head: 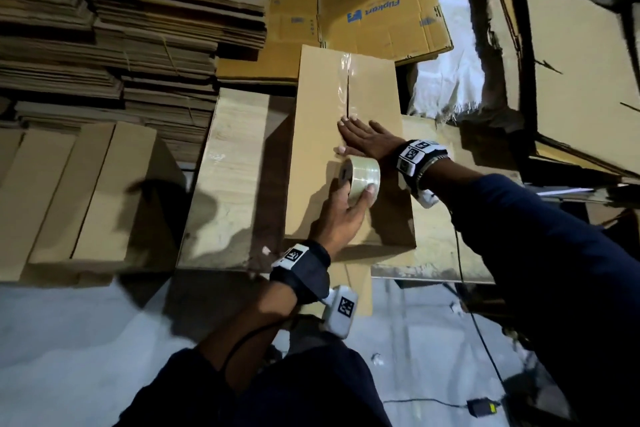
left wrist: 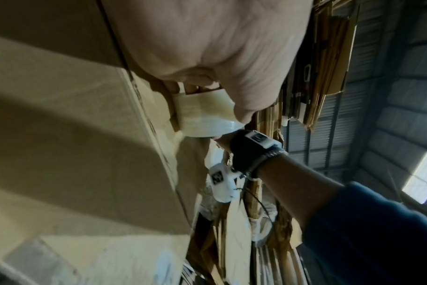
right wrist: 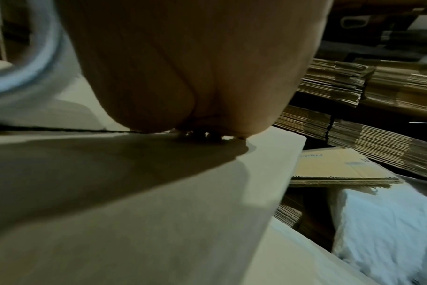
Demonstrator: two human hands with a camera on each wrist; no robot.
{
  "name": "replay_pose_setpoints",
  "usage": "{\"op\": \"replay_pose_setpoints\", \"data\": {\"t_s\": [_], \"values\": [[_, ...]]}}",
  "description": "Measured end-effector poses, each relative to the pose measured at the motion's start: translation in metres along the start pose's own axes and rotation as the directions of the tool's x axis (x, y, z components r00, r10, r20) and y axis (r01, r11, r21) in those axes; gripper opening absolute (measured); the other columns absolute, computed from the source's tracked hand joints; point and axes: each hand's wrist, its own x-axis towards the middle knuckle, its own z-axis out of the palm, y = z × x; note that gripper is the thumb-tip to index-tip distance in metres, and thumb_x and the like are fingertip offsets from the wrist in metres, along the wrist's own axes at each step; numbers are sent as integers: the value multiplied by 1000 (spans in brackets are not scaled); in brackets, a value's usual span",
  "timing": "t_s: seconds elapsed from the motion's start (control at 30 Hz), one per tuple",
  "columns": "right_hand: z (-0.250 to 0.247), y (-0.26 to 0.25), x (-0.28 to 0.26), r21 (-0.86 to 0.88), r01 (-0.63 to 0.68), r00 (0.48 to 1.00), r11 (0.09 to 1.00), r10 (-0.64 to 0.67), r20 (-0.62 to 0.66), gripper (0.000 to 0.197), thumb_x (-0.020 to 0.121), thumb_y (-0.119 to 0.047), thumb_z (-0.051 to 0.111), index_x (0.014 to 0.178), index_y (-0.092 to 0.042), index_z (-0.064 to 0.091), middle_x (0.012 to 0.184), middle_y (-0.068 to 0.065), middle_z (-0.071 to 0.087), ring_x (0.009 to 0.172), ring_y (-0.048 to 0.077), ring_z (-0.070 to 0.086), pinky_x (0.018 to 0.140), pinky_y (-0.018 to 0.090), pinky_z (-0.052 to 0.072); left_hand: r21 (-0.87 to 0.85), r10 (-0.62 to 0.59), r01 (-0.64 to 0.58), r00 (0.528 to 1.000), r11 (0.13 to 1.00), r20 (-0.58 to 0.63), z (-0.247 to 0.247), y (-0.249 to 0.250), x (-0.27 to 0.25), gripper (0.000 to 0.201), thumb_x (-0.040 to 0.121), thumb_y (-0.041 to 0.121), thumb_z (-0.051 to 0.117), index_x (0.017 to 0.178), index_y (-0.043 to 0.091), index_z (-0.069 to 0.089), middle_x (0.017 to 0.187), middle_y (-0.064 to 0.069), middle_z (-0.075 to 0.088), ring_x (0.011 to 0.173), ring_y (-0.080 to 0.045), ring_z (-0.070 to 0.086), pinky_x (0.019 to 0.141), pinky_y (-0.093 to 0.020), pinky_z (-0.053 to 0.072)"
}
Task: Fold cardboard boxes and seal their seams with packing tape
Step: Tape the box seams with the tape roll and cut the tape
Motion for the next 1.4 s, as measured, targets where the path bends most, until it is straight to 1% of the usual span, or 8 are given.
{"op": "replay_pose_setpoints", "data": {"t_s": [0.27,0.43,0.57,0.67,0.93,1.13,1.27,1.4], "values": [[-4,-19,-6,-11,-83,996,997,82,-39,90,95,-75,0,165,-20,-7,173,5,-9,160,23,-9,127,58,5,-83,-15,11,999,996,-46,-5,0,-27,51,92,65,65,118,22,71,104,1,79,100,-22,75,93,-47,60],[15,-26,-31,-26,33,999,999,-33,-6,74,109,-51,27,165,-21,-9,173,4,-12,159,23,-8,125,57,3,-166,-81,70,995,984,-61,-3,7,-35,43,100,52,63,123,17,71,106,-3,79,96,-16,75,76,-22,56],[27,-29,-33,-23,32,999,999,-32,24,88,105,-54,41,164,-22,-15,173,2,-13,160,21,-8,126,60,2,-47,-35,26,980,999,-197,6,6,-40,57,96,67,60,110,14,76,98,-9,79,93,-26,75,84,-39,60],[25,-30,-33,14,16,1000,1000,-16,15,80,106,-65,24,165,-24,-12,174,-1,-9,160,18,-6,126,60,1,40,-17,30,955,999,-297,17,4,-59,69,86,81,55,93,15,74,83,-2,78,86,-27,75,81,-49,62],[25,-37,-34,14,-32,999,999,32,-14,92,97,-79,11,165,-20,-8,174,0,-8,160,18,-1,126,58,1,40,-82,99,949,994,-305,35,-16,-121,43,102,50,62,91,11,75,70,1,77,76,-23,76,70,-34,57],[26,-47,-41,33,-72,997,997,73,-34,100,93,-84,11,165,-18,-8,174,2,-8,160,20,-4,127,56,1,29,-79,91,956,995,-283,39,-48,-131,29,105,40,60,101,16,74,81,-5,80,70,-3,70,65,-22,52],[36,-66,-60,21,-64,997,998,65,-47,106,89,-87,6,164,-13,-9,173,8,-9,160,23,-3,127,57,3,-17,-174,176,948,984,-266,34,-57,-122,55,102,48,61,148,18,51,144,1,57,126,-14,59,105,-30,45],[55,-88,-92,18,20,999,1000,-19,-50,106,88,-88,1,164,-15,-12,172,8,-14,160,22,-9,127,56,0,-86,-245,231,946,969,-211,23,-70,-110,78,101,52,61,163,17,29,158,0,40,147,-19,39,117,-33,33]]}}
